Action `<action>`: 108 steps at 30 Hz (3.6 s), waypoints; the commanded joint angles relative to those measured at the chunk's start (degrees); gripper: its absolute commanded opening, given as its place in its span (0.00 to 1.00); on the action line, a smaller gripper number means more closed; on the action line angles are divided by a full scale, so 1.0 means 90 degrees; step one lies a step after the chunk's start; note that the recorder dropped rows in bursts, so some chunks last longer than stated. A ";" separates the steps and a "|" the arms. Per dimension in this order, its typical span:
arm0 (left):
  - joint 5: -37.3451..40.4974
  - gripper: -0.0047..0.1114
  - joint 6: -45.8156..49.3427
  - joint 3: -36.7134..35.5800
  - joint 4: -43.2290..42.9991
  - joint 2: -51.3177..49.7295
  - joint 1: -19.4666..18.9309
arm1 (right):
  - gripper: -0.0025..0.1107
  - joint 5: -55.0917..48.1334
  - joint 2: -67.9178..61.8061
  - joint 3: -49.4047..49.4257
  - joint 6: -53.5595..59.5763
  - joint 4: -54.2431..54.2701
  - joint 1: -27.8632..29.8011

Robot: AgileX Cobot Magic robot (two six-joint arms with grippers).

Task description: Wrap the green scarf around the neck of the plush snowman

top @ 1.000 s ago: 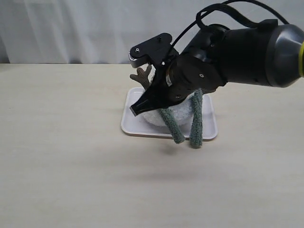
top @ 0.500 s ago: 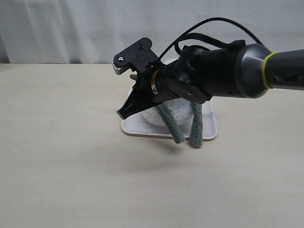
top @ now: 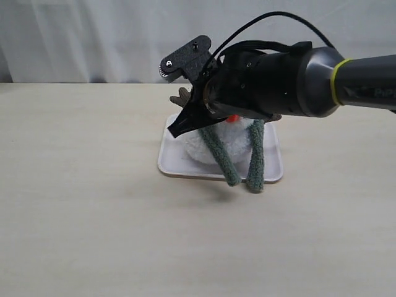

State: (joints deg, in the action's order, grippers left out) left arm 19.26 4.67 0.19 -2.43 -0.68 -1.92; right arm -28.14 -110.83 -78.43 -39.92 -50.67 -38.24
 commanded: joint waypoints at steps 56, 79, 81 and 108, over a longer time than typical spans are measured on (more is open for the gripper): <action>-0.0082 0.04 -0.0002 -0.0021 0.0015 0.0015 -0.0002 | 0.06 -0.1022 -0.0943 -0.1496 -0.0087 0.0009 0.0016; -0.0095 0.04 -0.0002 -0.0021 0.0015 0.0015 -0.0002 | 0.06 -0.2468 0.1131 -0.1268 0.1454 0.1475 0.0016; -0.0095 0.04 -0.0002 -0.0021 0.0015 0.0015 -0.0002 | 0.06 -0.2468 0.1354 -0.1082 0.1454 0.1489 0.0016; -0.0078 0.04 -0.0002 -0.0021 0.0015 0.0015 -0.0002 | 0.06 -0.1688 0.5287 0.2209 0.1140 0.1590 0.0016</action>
State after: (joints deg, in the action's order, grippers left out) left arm 19.26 4.67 0.19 -2.43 -0.68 -1.92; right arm -43.90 -67.33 -61.70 -28.26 -36.76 -38.15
